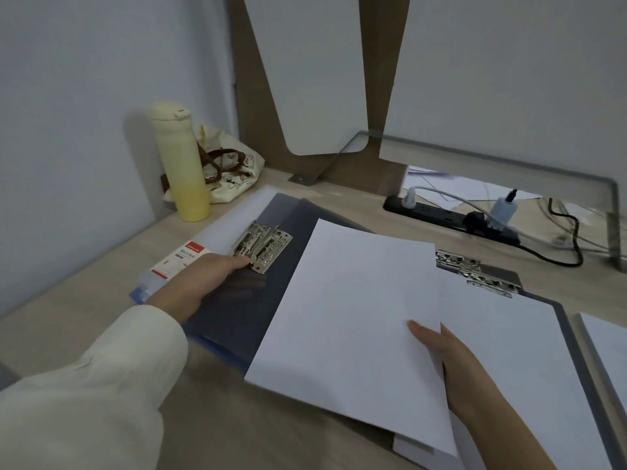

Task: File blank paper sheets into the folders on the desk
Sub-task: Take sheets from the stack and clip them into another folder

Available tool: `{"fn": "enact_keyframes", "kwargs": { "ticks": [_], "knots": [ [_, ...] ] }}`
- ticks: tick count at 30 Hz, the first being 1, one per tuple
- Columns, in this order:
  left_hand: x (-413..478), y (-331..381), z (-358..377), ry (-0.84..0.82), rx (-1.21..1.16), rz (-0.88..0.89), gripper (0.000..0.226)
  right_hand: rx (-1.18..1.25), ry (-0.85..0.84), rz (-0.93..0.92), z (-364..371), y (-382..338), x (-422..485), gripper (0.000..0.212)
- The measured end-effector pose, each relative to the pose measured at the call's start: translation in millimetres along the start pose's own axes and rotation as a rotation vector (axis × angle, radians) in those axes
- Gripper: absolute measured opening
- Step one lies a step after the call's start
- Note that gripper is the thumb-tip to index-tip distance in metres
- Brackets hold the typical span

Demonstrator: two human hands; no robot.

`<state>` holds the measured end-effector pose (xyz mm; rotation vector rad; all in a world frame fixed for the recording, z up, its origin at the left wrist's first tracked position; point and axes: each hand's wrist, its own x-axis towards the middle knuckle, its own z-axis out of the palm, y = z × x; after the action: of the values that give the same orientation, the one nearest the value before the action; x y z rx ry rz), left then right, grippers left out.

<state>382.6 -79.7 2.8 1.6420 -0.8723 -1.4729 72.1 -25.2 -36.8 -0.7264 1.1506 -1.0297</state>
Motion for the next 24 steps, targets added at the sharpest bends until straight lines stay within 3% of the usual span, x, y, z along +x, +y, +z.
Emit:
{"fn": "enact_keyframes", "kwargs": {
  "ticks": [6, 12, 16, 24],
  "knots": [
    [0, -8, 3, 0.031, -0.026, 0.02, 0.02, -0.027, 0.002, 0.011, 1, 4, -1, 0.028],
    [-6, -6, 3, -0.029, 0.037, -0.011, 0.037, -0.037, 0.011, -0.003, -4, 1, -4, 0.017],
    [-8, 18, -1, -0.062, 0.476, -0.07, 0.07, -0.054, 0.008, 0.005, -4, 0, -6, 0.016],
    [12, 57, 27, 0.014, 0.613, 0.108, 0.06, -0.093, -0.011, 0.032, -3, 0, -5, 0.021]
  ]
}}
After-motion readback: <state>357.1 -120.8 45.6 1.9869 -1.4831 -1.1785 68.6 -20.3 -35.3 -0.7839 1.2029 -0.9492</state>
